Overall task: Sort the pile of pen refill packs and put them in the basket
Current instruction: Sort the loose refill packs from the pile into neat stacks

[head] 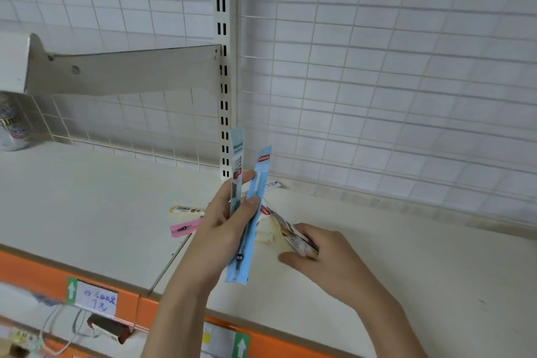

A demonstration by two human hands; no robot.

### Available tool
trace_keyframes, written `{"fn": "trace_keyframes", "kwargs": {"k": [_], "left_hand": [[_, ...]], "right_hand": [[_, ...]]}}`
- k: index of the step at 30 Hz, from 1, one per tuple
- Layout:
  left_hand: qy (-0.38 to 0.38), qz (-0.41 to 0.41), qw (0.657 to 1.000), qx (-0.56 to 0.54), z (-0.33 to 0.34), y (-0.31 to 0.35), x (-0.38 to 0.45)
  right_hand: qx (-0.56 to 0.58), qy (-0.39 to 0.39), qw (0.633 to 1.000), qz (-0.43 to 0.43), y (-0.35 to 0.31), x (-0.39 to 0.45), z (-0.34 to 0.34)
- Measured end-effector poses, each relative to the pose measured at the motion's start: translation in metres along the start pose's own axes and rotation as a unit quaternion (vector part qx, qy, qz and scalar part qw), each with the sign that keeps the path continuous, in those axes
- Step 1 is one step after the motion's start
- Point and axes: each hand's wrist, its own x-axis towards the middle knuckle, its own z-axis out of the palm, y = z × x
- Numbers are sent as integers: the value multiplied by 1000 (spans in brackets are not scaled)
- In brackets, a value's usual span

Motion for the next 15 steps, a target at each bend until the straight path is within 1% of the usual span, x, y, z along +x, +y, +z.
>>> {"fn": "trace_keyframes", "kwargs": {"k": [3,6,8,11,13,15], "left_hand": [[2,-5,1000,1,-6,2,0],[13,-21,1000,0,-13,-1,1],[10,-27,1000,9,-14,-3,2],[18,-30,999,37,-17,-3,2],[52,-15,993,101,-26,-4,4],[102,11,972,211,-40,-9,6]], "right_hand": [[-3,11,1000,-1,2,7,4],[14,-14,1000,-6,-1,11,6],[5,-30,999,-17,-3,15,13],[-24,0,1000,-20,-1,23,24],[-48,35,998,-8,2,27,23],[-80,71,994,12,6,30,15]]}}
